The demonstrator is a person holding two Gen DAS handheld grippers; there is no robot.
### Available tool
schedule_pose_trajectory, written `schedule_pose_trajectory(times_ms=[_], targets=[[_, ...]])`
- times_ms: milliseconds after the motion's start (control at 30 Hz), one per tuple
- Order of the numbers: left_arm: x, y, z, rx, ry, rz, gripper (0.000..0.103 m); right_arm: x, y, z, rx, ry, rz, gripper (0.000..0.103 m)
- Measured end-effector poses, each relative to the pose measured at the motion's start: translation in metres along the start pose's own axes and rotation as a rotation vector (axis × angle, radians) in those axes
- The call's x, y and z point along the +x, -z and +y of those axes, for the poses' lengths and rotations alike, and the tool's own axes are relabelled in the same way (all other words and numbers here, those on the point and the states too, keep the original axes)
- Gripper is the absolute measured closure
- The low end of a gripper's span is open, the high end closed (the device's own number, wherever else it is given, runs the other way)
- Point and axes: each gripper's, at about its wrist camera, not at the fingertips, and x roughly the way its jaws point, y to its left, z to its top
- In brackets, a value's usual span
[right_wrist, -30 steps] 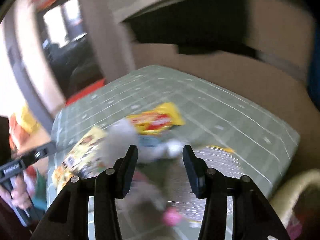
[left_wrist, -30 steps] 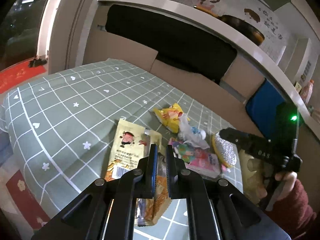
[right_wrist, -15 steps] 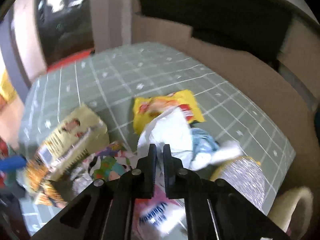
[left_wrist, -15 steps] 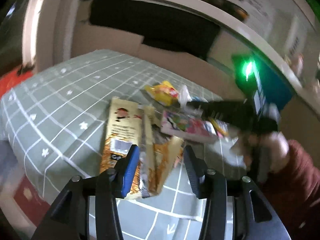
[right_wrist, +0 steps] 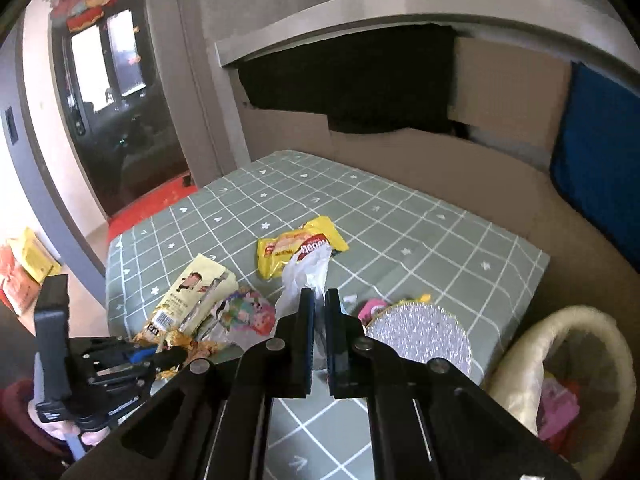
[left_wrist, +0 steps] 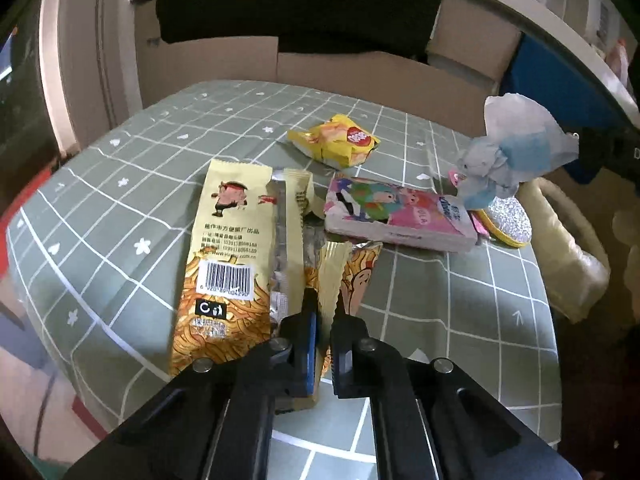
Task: Collect trash
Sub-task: 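Grasp the white tissue with the right tool while the left tool holds the beige wrapper, then carry the beige wrapper with the left tool while the right tool carries the tissue to the wastebasket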
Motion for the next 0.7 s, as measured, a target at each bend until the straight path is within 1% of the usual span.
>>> schedule_pose_trajectory(times_ms=[67,133,233,400,533,700], targets=[[-0.008,-0.004,0.001,-0.013,0.007,-0.027,0.099,-0.005,-0.001,0.001,0.000,-0.001,-0.016,0.098],[-0.021,-0.011,0.005,-0.041,0.012,-0.074,0.101,-0.011,-0.005,0.003,-0.008,-0.008,-0.034,0.098],[-0.043,-0.022,0.011,-0.060,-0.001,-0.142,0.101,-0.021,-0.015,0.011,-0.030,-0.019,-0.069,0.098],[-0.071,-0.046,0.019,-0.092,-0.007,-0.225,0.102,-0.030,-0.031,0.021,-0.055,-0.035,-0.108,0.098],[-0.090,-0.060,0.017,-0.107,0.042,-0.282,0.102,-0.040,-0.036,0.026,-0.071,-0.034,-0.140,0.098],[-0.099,-0.073,-0.004,-0.086,0.097,-0.333,0.102,-0.055,-0.034,0.017,-0.056,-0.013,-0.167,0.098]])
